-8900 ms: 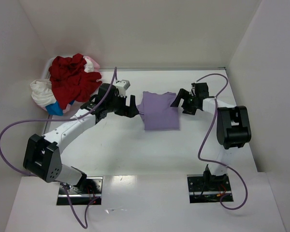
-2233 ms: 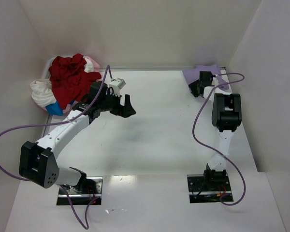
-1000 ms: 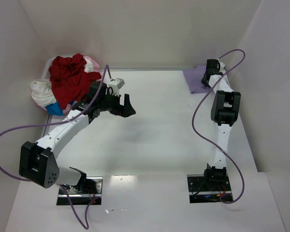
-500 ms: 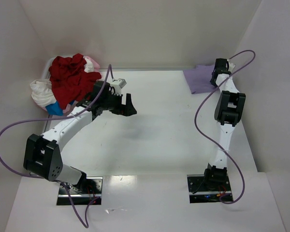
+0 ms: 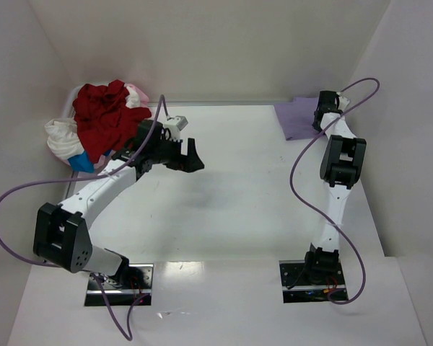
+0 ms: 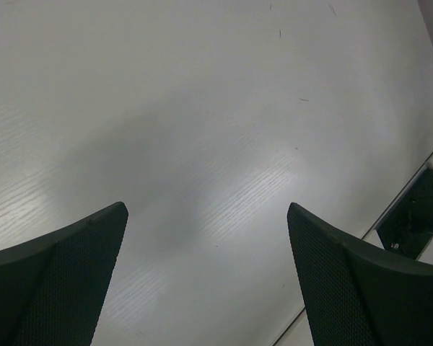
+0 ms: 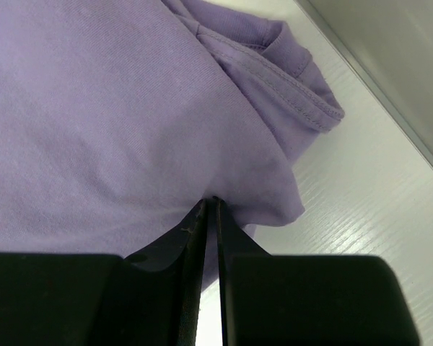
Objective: Fold and stack the t-shirts
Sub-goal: Put the neatly folded tshirt into the corner of the board with the right arm
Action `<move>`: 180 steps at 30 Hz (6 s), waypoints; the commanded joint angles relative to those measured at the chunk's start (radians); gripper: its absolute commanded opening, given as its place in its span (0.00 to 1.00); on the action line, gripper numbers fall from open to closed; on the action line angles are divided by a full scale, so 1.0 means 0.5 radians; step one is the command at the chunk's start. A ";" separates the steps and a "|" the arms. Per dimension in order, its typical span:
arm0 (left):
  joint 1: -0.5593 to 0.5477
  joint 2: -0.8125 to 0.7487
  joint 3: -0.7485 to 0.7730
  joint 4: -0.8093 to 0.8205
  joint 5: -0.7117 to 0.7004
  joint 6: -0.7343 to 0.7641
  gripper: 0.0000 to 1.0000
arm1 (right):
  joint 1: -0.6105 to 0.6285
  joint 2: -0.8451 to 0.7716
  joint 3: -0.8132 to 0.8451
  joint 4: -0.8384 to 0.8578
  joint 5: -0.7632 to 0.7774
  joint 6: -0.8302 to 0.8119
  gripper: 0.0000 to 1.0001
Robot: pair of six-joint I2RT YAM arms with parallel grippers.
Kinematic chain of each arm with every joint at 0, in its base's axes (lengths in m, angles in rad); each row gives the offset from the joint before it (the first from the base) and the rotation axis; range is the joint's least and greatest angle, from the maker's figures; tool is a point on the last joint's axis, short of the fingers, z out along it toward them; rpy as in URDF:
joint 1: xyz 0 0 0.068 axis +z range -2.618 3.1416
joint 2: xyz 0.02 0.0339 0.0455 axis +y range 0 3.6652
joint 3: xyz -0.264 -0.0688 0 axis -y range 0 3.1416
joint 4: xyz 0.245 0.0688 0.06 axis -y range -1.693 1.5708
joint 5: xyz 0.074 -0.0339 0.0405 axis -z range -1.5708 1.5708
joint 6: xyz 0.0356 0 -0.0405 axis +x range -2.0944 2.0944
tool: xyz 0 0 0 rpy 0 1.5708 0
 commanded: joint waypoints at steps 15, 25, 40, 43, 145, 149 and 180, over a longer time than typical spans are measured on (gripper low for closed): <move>0.009 -0.239 -0.123 0.114 0.040 -0.013 0.99 | -0.015 -0.314 -0.355 -0.154 0.112 0.069 0.12; 0.009 -0.313 -0.141 0.133 0.080 0.005 0.99 | 0.049 -0.658 -0.543 0.000 -0.062 0.047 0.25; 0.009 -0.436 -0.178 0.151 0.098 0.005 0.99 | 0.389 -0.873 -0.825 0.390 -0.806 0.020 0.31; 0.009 -0.454 -0.197 0.151 0.098 0.005 0.99 | 0.438 -0.714 -0.632 0.328 -0.766 0.001 0.30; 0.159 -0.840 0.141 -0.269 -1.171 -0.160 0.99 | 0.859 -1.353 -0.441 0.501 -0.925 0.020 0.90; 0.196 -0.783 0.245 -0.416 -1.426 -0.117 0.99 | 0.880 -1.759 -0.916 0.607 -1.011 0.121 0.95; 0.926 0.341 0.847 -0.291 -0.825 0.328 0.99 | 0.880 -2.192 -1.500 0.193 -0.652 0.280 0.99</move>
